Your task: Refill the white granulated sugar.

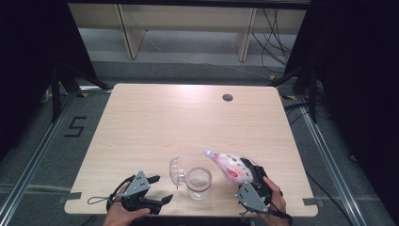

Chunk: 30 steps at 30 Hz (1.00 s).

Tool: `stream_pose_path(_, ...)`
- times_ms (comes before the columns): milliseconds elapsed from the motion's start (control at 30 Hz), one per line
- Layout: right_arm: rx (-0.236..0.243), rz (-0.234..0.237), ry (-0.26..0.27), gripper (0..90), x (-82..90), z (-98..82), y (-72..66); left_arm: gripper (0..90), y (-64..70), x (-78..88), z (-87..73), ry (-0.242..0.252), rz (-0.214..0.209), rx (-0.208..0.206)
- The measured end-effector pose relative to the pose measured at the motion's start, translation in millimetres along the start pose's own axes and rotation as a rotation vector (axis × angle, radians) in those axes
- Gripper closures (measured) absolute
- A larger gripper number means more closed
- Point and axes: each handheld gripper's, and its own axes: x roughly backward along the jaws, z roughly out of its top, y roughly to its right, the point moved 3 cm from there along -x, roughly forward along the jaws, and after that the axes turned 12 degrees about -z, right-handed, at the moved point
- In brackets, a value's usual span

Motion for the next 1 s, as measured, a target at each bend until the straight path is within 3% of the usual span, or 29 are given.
stream_pose_path(67, 0.064, -0.020, 0.003, 48.0, 6.9, 5.3, 0.8, 19.1, 0.9, -1.2, 0.2, 0.016, -0.005, 0.013)
stream_pose_path(133, 0.086, -0.019, 0.020, 48.0, 8.3, 7.0, 2.2, 19.2, 1.1, -0.9, 0.2, 0.016, -0.003, 0.013)
stream_pose_path(167, 0.082, -0.029, 0.015, 48.0, 10.6, 7.5, 2.0, 19.1, -0.8, 1.0, -0.1, -0.009, 0.006, -0.006)
stream_pose_path(233, 0.172, -0.057, 0.045, 48.1, 11.6, 9.9, 4.0, 19.1, -0.9, 1.1, -0.1, -0.009, 0.008, -0.008)
stream_pose_path(300, 0.190, -0.066, 0.046, 48.1, 14.6, 10.1, 2.1, 19.1, 0.2, -0.1, 0.0, 0.006, 0.000, 0.003)
stream_pose_path(333, 0.236, -0.079, 0.054, 48.2, 16.7, 11.2, 1.6, 19.2, 0.0, -0.5, 0.1, 0.006, -0.001, -0.001)
stream_pose_path(400, 0.267, -0.086, 0.052, 48.2, 19.1, 12.3, -0.1, 19.2, 0.5, -0.7, -0.1, 0.001, 0.004, 0.002)
stream_pose_path(433, 0.376, -0.092, 0.084, 48.3, 18.6, 16.5, 5.4, 19.2, 0.4, -0.9, -0.1, 0.003, 0.005, 0.002)
stream_pose_path(467, 0.376, -0.092, 0.084, 48.3, 18.6, 16.5, 5.4, 19.1, 0.4, -0.9, -0.1, 0.003, 0.005, 0.002)
stream_pose_path(500, 0.310, -0.093, 0.048, 48.3, 20.9, 13.1, -0.7, 19.1, 0.4, -1.0, -0.1, 0.005, 0.006, 0.003)
stream_pose_path(600, 0.413, -0.116, 0.072, 48.4, 21.9, 16.6, -0.3, 19.2, 0.1, -1.0, -0.2, 0.005, 0.008, 0.002)
stream_pose_path(667, 0.412, -0.119, 0.068, 48.4, 22.5, 16.3, -1.7, 19.2, 0.0, -1.1, -0.1, 0.005, 0.008, 0.002)
stream_pose_path(700, 0.469, -0.122, 0.083, 48.4, 22.3, 18.3, 0.2, 19.2, 0.0, -1.0, -0.1, 0.004, 0.008, 0.002)
stream_pose_path(733, 0.463, -0.126, 0.074, 48.5, 22.8, 17.1, -2.0, 19.2, 0.2, -1.1, -0.2, 0.005, 0.009, 0.005)
stream_pose_path(800, 0.537, -0.133, 0.077, 48.6, 22.9, 17.7, -2.9, 19.2, 0.1, -1.5, -0.2, 0.008, 0.002, 0.004)
stream_pose_path(933, 0.557, -0.120, 0.067, 48.7, 23.1, 16.0, -4.6, 19.2, -0.5, -1.6, -0.8, -0.002, 0.006, 0.000)
stream_pose_path(1000, 0.640, -0.124, 0.085, 48.7, 21.9, 17.4, -4.5, 19.1, 0.1, -2.4, -0.9, 0.003, 0.004, 0.006)
